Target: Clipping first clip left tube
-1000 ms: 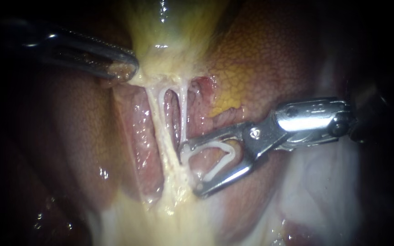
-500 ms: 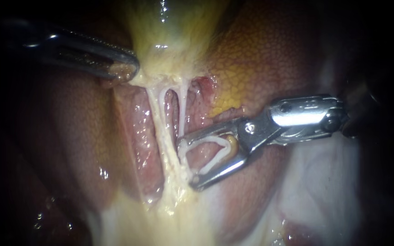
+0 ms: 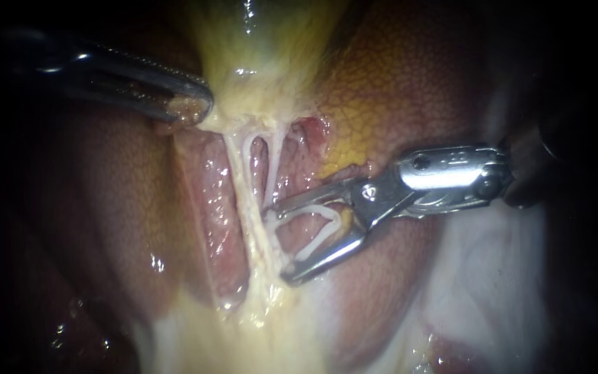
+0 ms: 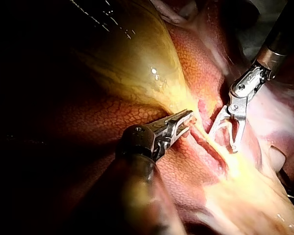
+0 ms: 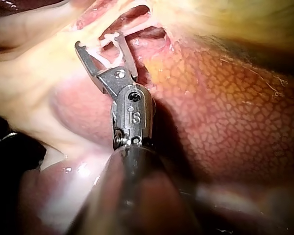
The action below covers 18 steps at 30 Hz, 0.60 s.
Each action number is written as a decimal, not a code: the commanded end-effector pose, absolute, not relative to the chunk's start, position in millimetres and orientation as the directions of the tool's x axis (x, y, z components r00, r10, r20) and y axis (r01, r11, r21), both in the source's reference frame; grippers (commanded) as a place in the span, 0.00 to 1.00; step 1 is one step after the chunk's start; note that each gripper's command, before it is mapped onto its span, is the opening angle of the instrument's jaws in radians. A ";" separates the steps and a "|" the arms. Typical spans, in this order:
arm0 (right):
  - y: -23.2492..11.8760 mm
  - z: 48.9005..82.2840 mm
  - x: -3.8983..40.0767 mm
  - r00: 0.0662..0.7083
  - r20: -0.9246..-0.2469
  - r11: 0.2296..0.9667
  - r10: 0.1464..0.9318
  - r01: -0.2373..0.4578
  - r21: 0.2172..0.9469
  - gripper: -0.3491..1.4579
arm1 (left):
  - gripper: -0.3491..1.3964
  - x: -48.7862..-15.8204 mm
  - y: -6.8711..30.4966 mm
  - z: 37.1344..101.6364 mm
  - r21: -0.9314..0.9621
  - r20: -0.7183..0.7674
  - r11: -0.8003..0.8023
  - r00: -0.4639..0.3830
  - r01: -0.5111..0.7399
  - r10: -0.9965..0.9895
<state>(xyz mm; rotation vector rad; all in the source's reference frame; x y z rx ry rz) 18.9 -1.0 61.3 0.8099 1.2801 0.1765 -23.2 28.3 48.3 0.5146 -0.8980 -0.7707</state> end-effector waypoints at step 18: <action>-1.2 61.5 19.4 0.317 -0.777 0.716 0.544 0.306 0.627 0.49 | 0.00 -23.2 28.3 48.4 0.684 0.497 0.627 0.392 0.373 -0.774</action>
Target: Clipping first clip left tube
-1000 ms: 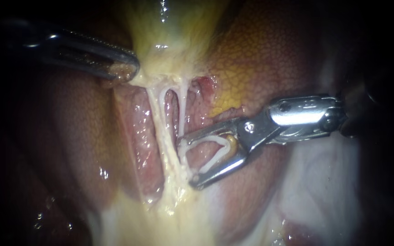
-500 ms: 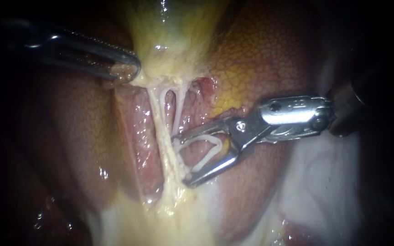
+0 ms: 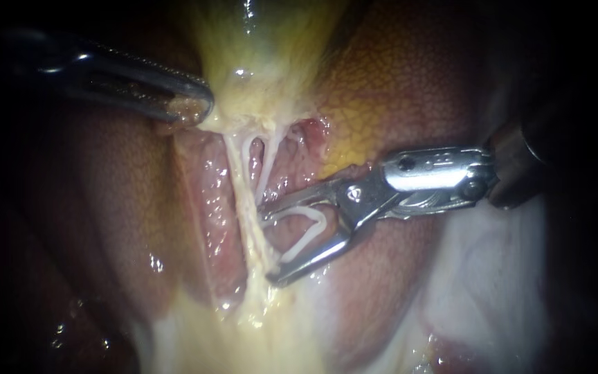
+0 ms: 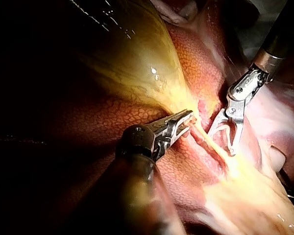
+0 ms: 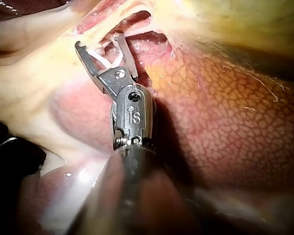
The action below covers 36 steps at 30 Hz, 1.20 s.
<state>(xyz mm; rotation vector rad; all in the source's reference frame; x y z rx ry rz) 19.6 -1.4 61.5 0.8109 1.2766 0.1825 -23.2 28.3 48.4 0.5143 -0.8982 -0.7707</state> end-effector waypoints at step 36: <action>0.7 56.7 15.2 0.312 -0.764 0.716 0.565 0.274 0.642 0.48 | 0.00 -23.0 28.3 48.4 0.684 0.497 0.628 0.392 0.372 -0.774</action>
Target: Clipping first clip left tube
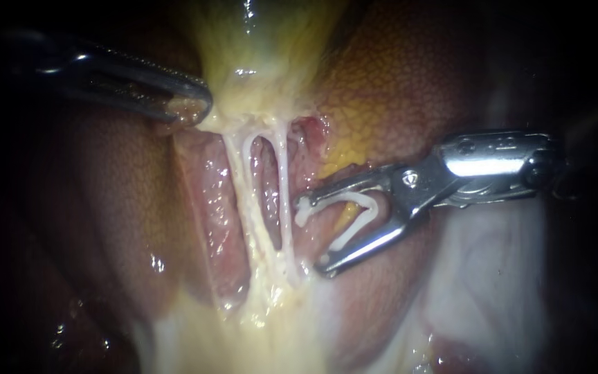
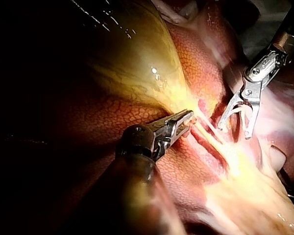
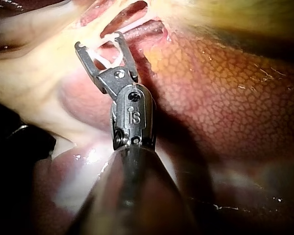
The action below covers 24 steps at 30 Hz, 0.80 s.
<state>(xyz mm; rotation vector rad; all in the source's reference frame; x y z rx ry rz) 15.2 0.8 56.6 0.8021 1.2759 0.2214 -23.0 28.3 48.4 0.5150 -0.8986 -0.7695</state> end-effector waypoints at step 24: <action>-1.3 58.8 18.2 0.309 -0.773 0.723 0.554 0.282 0.631 0.49 | 0.00 -23.0 28.3 48.4 0.684 0.497 0.628 0.392 0.372 -0.774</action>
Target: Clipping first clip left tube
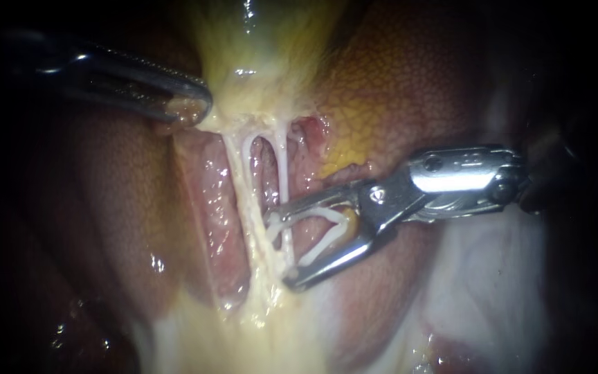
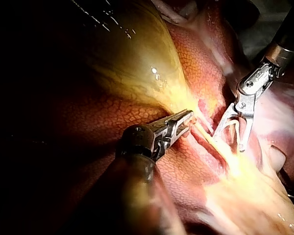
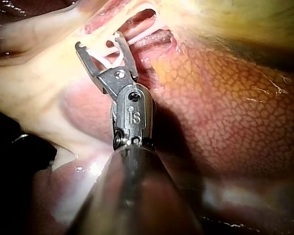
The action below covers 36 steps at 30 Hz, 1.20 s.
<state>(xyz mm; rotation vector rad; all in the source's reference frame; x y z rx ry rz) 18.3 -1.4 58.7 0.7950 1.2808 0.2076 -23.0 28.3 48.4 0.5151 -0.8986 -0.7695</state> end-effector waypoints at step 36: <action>-2.3 60.1 21.4 0.198 -0.760 0.633 0.619 0.447 0.632 0.48 | 0.00 -23.3 28.3 48.7 0.683 0.498 0.628 0.392 0.374 -0.774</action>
